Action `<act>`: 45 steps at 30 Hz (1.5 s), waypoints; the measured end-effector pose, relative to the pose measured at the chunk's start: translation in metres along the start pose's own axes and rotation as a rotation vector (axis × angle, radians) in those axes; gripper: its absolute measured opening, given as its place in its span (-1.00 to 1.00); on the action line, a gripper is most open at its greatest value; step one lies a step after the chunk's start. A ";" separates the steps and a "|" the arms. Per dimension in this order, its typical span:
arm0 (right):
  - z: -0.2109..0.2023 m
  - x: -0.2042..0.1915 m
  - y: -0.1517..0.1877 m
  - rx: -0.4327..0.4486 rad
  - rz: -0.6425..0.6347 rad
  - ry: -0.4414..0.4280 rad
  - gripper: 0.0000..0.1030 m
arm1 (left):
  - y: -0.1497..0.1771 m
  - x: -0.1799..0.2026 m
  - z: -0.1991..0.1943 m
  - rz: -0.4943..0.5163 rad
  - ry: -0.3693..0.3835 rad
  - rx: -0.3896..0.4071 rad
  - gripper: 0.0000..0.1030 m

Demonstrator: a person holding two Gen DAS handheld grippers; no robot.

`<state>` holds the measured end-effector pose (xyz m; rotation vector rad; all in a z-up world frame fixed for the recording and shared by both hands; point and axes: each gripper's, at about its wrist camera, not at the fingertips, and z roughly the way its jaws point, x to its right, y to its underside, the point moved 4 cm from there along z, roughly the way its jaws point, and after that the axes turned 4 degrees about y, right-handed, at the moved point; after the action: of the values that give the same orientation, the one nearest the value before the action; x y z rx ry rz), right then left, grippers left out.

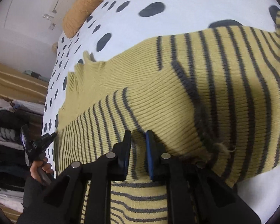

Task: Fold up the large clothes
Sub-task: 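Grasp the other striped sleeve cuff with the right tool, then fold the held sleeve across the body over the first sleeve with the right tool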

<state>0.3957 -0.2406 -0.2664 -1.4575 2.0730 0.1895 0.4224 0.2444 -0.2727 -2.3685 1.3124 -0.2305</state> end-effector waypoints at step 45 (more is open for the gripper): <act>-0.317 0.227 -0.100 0.694 0.327 0.085 -0.80 | 0.146 0.103 -0.039 0.362 0.155 -0.032 0.50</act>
<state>0.3125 -0.6017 -0.1090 -0.7188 2.1238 -0.4352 0.3526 0.0788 -0.3072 -2.1225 1.7997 -0.2882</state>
